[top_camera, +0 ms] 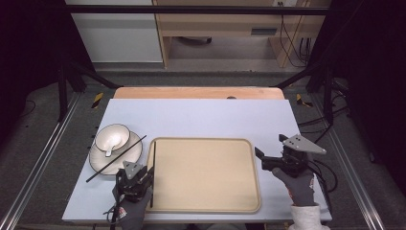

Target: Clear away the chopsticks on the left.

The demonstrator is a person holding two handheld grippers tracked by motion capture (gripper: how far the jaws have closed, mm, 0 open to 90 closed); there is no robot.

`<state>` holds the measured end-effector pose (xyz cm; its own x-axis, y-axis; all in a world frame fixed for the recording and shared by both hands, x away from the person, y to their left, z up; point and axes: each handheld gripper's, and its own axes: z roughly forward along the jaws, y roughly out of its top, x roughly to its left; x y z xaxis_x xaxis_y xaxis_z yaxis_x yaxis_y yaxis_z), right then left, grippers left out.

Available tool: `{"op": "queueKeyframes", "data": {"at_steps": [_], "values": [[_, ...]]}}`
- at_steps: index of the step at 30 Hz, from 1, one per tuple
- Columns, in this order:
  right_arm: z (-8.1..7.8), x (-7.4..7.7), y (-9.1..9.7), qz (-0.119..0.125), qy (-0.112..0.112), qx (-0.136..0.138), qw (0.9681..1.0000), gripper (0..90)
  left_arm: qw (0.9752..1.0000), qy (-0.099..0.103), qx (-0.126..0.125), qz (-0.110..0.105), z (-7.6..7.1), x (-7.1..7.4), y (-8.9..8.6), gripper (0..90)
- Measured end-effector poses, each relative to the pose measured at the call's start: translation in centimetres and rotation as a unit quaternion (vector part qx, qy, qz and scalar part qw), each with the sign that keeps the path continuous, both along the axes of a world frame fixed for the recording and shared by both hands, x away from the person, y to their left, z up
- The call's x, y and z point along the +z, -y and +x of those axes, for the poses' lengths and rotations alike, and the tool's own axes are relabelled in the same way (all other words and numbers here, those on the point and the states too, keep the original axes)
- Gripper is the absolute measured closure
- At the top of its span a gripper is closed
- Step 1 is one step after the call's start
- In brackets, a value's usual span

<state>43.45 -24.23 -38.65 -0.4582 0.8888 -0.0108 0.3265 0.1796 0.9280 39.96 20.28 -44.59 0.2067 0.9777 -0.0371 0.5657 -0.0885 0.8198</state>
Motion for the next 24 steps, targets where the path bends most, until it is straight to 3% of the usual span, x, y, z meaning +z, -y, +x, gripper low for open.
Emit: {"op": "queueKeyframes", "data": {"at_steps": [4,9,12,14,20,24], "values": [[-0.1,0.2,0.1,0.005,0.003,-0.002,1.0000,3.9,0.9998,0.019,-0.006,0.006,0.3,2.0,-1.2,68.9],[-0.2,0.3,0.3,0.007,0.005,-0.003,1.0000,3.8,0.9986,0.040,-0.035,0.010,0.3,3.5,-2.8,60.0],[-0.2,0.3,0.3,0.007,0.005,-0.004,1.0000,3.8,0.9972,0.040,-0.062,-0.011,0.4,3.6,-3.7,56.3],[-0.2,0.3,0.3,0.005,0.004,-0.004,1.0000,3.8,0.9966,0.042,-0.071,-0.006,0.4,3.6,-4.2,53.0],[-0.1,0.2,0.3,0.003,0.003,-0.004,1.0000,3.6,0.9923,0.041,-0.115,-0.018,0.6,3.1,-5.5,41.5],[-0.1,0.2,0.2,0.005,0.000,-0.003,1.0000,3.5,0.9905,0.040,-0.131,-0.011,0.7,2.8,-6.0,38.4]]}}
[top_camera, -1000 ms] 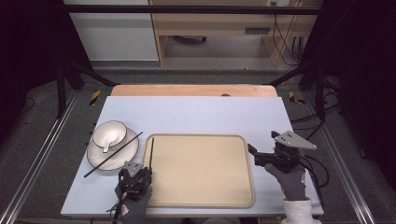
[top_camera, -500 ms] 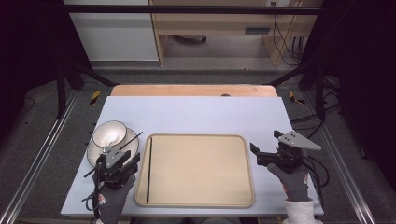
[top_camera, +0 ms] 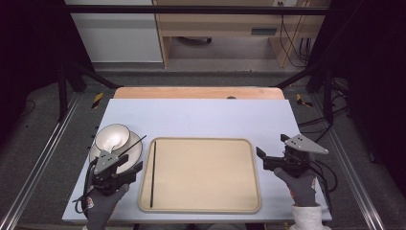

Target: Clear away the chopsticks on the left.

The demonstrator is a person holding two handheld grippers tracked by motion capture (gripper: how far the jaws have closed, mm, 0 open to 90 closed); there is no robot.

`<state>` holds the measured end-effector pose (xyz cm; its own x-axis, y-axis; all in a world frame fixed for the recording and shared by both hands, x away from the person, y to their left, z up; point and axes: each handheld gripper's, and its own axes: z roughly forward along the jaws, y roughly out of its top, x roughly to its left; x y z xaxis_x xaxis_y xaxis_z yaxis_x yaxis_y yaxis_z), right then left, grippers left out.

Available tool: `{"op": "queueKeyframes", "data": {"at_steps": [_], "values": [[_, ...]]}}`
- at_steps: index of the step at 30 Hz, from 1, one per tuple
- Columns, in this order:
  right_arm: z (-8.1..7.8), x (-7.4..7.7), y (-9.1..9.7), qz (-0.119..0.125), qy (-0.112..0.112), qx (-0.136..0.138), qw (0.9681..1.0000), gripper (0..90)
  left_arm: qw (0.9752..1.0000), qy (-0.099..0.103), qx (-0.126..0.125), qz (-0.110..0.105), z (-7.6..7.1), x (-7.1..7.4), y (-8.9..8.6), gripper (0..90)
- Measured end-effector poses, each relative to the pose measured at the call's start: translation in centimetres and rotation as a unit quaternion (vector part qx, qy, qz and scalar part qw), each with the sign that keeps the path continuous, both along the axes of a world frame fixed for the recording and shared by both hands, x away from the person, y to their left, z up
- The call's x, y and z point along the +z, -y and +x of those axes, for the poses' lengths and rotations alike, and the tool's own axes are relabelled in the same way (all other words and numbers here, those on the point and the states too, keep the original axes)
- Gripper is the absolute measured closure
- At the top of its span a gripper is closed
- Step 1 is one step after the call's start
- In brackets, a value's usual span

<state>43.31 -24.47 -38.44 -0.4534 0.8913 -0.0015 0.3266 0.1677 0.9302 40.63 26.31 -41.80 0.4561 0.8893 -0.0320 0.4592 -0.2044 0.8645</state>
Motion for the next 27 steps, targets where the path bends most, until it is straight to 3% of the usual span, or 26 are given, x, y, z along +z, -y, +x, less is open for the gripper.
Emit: {"op": "queueKeyframes", "data": {"at_steps": [5,10,20,24,27], "values": [[0.1,-0.1,0.0,-0.004,-0.002,0.000,1.0000,3.4,0.9994,-0.001,-0.002,0.035,-0.3,-0.5,-1.0,35.2],[0.1,-0.2,-0.1,-0.005,-0.002,0.000,1.0000,3.4,0.9996,-0.009,0.002,0.027,-0.5,-0.8,-2.8,34.8],[0.2,-0.3,-0.2,-0.009,-0.006,0.001,0.9999,3.4,0.9978,-0.034,0.038,0.043,0.1,-1.6,-5.5,33.2],[0.3,-0.4,-0.3,-0.010,-0.009,0.002,0.9999,3.4,0.9958,-0.040,0.047,0.068,1.0,-2.2,-6.5,36.0],[0.3,-0.4,-0.4,-0.011,-0.010,0.003,0.9999,3.4,0.9946,-0.051,0.051,0.074,1.9,-2.7,-7.0,38.9]]}}
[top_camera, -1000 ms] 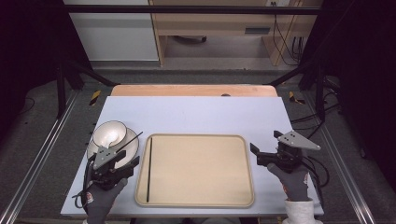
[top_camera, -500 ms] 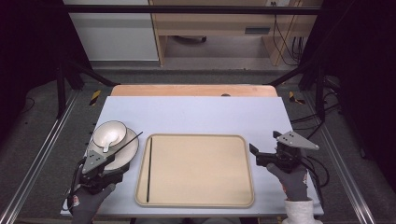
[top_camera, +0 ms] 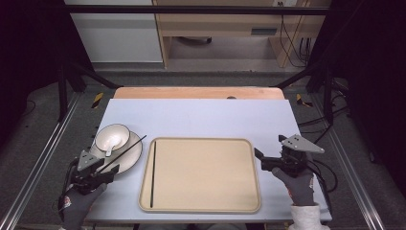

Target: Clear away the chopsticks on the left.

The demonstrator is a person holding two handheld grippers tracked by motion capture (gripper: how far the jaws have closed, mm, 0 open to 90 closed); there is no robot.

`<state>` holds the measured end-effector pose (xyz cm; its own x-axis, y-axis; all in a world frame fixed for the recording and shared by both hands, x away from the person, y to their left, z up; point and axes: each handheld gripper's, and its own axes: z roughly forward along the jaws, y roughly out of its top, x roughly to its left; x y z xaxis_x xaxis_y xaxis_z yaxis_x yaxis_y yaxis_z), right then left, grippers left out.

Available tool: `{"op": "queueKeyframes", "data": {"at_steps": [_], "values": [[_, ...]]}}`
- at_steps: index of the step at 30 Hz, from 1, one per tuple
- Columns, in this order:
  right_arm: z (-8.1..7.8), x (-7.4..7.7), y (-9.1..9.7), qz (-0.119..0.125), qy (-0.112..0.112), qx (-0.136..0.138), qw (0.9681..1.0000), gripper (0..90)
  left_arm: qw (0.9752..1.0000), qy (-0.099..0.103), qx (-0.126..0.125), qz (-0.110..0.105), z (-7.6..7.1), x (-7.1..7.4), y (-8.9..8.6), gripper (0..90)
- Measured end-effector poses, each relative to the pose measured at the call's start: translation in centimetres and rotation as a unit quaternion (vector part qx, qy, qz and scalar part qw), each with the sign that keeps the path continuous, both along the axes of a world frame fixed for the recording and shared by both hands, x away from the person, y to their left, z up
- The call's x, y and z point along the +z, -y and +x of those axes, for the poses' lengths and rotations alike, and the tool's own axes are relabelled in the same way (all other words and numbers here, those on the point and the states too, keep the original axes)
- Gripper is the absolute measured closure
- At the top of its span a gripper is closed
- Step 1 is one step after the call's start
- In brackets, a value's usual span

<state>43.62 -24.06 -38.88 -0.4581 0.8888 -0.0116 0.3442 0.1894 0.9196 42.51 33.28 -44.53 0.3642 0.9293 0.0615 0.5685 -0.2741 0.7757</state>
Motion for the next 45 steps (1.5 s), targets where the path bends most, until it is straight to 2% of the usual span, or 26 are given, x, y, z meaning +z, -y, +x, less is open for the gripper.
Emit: {"op": "queueKeyframes", "data": {"at_steps": [4,8,16,21,32,42,45], "values": [[0.0,0.0,0.0,-0.001,0.000,0.000,1.0000,3.4,1.0000,0.000,-0.006,0.008,0.8,-0.3,-0.2,43.4],[0.0,0.0,0.0,-0.002,-0.001,0.000,1.0000,3.4,0.9997,-0.012,-0.010,0.018,1.5,-0.8,-0.4,48.7],[0.1,-0.1,-0.1,-0.006,-0.001,0.002,1.0000,3.3,0.9993,-0.025,-0.013,0.026,2.1,-1.2,-0.4,59.9],[0.2,-0.2,-0.2,-0.008,-0.003,0.002,1.0000,3.2,0.9990,-0.030,-0.018,0.028,2.1,-1.2,-0.3,69.3],[0.1,-0.2,-0.2,-0.009,-0.004,0.003,0.9999,3.2,0.9980,-0.035,-0.036,0.037,1.9,-1.1,0.6,81.7],[0.2,-0.3,-0.2,-0.011,-0.005,0.005,0.9999,3.0,0.9979,-0.039,-0.040,0.034,1.7,-0.9,1.2,84.9],[0.1,-0.2,-0.2,-0.010,-0.005,0.005,0.9999,3.0,0.9984,-0.034,-0.039,0.025,1.4,-0.6,1.5,85.0]]}}
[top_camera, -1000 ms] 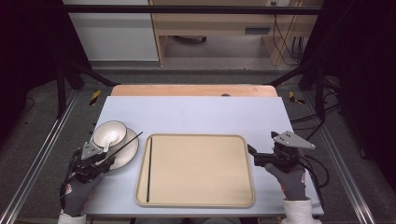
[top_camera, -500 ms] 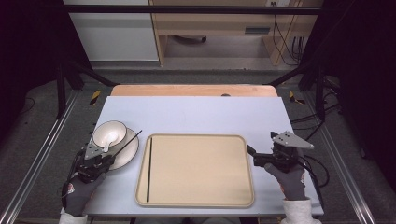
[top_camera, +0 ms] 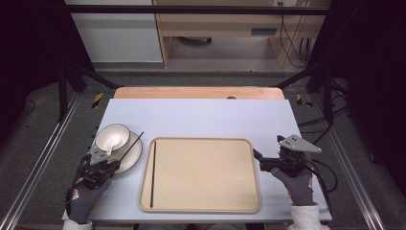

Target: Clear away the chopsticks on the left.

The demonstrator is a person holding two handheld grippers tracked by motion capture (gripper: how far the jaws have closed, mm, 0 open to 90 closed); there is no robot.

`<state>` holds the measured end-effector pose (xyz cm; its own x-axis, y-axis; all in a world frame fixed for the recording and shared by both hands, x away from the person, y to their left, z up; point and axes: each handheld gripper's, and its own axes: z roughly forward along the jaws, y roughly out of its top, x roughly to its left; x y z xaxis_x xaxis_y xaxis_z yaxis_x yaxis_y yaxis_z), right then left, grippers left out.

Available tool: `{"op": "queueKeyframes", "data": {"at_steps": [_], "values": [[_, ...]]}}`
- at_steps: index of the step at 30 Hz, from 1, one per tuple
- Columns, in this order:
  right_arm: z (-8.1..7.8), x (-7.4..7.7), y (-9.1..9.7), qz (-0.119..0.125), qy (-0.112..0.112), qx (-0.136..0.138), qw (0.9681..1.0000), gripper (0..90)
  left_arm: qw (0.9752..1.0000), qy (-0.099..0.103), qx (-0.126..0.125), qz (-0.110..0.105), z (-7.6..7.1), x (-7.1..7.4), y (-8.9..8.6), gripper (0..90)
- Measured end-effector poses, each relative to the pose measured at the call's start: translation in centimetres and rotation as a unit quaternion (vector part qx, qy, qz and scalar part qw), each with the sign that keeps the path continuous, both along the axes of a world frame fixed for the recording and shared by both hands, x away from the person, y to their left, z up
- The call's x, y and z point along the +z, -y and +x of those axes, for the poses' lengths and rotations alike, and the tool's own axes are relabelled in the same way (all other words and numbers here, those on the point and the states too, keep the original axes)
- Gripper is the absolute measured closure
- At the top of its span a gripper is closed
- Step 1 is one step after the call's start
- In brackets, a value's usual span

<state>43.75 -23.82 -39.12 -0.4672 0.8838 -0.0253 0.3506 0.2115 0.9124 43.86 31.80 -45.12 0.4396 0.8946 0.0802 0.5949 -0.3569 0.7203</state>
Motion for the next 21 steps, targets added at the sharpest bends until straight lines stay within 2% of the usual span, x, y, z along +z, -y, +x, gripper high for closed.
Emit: {"op": "queueKeyframes", "data": {"at_steps": [8,12,21], "values": [[-0.1,0.1,0.1,0.000,0.003,-0.002,1.0000,3.0,0.9997,0.013,0.000,-0.019,-0.8,0.9,0.9,85.0],[-0.1,0.1,0.2,0.000,0.004,-0.002,1.0000,2.9,0.9993,0.020,0.002,-0.033,-1.2,1.1,1.8,85.1],[-0.1,0.2,0.2,0.000,0.004,-0.003,1.0000,2.8,0.9985,0.032,0.000,-0.045,-2.1,1.6,3.9,85.1]]}}
